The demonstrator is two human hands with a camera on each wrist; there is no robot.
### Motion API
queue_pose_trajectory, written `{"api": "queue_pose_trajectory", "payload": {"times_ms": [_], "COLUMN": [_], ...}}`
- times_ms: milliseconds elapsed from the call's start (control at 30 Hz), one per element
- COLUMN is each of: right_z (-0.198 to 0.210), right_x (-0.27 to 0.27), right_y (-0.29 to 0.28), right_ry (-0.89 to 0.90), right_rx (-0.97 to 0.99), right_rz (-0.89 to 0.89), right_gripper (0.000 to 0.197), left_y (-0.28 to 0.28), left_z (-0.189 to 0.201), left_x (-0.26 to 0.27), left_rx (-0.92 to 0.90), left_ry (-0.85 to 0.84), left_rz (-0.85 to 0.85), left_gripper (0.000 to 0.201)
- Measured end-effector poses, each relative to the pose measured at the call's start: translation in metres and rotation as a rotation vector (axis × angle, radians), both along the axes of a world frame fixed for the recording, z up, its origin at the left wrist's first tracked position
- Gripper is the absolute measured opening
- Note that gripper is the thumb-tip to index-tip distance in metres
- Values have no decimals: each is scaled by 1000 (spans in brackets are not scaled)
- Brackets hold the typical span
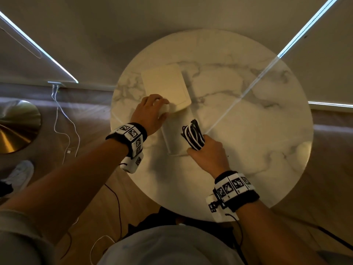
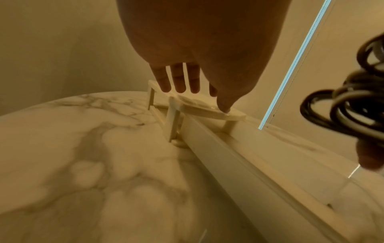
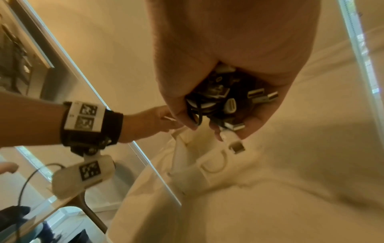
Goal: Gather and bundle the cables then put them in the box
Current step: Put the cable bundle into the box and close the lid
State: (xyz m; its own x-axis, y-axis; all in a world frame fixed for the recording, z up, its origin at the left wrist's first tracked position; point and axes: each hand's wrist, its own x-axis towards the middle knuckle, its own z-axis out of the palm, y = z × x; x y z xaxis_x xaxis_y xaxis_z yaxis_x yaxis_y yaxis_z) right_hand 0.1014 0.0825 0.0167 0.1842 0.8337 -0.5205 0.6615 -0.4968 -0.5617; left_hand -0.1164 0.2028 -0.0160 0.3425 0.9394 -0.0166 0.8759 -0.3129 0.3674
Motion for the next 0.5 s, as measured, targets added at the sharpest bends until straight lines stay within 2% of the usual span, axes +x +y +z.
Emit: {"api": "queue_pose_trajectory", "payload": {"times_ms": [200,367,500], "right_z": [20,1,-17], "right_x": [-22,-45,-50], "right_y": [40,64,61], "right_ry": [-43,-174,-274], "right_rx": [117,87,85], "right_rz": [87,209,265], "right_gripper": [36,43,44], "left_y": [-14,-12,-12], "left_z": [-7,-11,-6], "left_x": [-20,-31,-31], "left_rx": [30,-23,-36], "left_ry": [-20,31,-19], "left_rz": [30,-6,-15], "left_gripper": [42,39,36]}}
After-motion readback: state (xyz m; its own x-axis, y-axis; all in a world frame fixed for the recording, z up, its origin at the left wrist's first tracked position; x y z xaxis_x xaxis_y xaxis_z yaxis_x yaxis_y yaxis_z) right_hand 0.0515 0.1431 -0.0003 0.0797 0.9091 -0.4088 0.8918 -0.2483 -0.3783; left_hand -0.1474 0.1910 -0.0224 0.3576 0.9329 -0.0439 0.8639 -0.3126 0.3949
